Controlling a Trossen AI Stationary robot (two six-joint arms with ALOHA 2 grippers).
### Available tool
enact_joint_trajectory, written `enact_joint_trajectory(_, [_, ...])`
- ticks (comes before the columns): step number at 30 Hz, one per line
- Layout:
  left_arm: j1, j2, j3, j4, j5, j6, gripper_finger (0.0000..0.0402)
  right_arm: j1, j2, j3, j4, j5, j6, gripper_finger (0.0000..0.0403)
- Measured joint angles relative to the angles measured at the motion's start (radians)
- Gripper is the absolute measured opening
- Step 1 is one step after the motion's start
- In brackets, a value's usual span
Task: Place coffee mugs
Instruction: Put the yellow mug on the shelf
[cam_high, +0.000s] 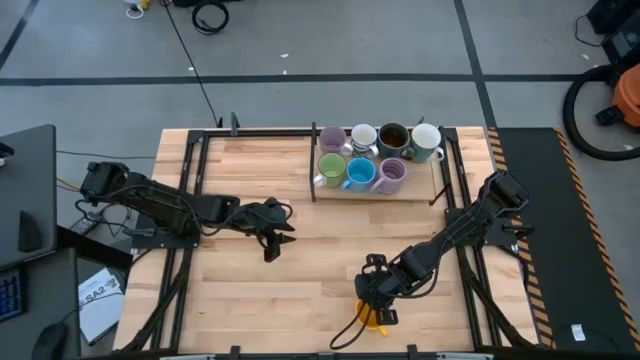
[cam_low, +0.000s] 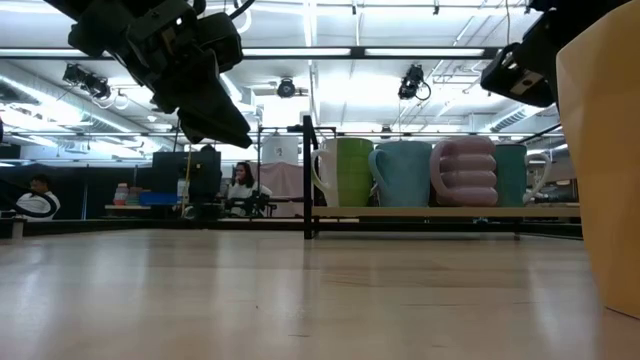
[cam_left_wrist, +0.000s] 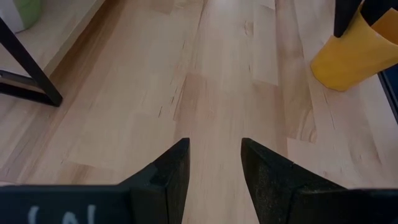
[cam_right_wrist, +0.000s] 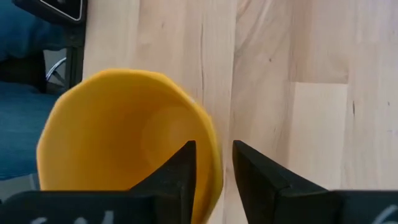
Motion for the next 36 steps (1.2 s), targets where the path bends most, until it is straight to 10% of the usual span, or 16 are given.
enact_joint_trajectory(15, [0.0, 0.0, 0.0, 0.0, 0.0, 0.008, 0.0151, -0.019, -0.011, 0.0, -0.035, 0.016, 0.129, 0.0027])
enact_joint_trajectory(36, [0.0, 0.0, 0.0, 0.0, 0.0, 0.008, 0.0151, -0.166, -0.408, 0.0, -0.767, 0.313, 0.69, 0.0035])
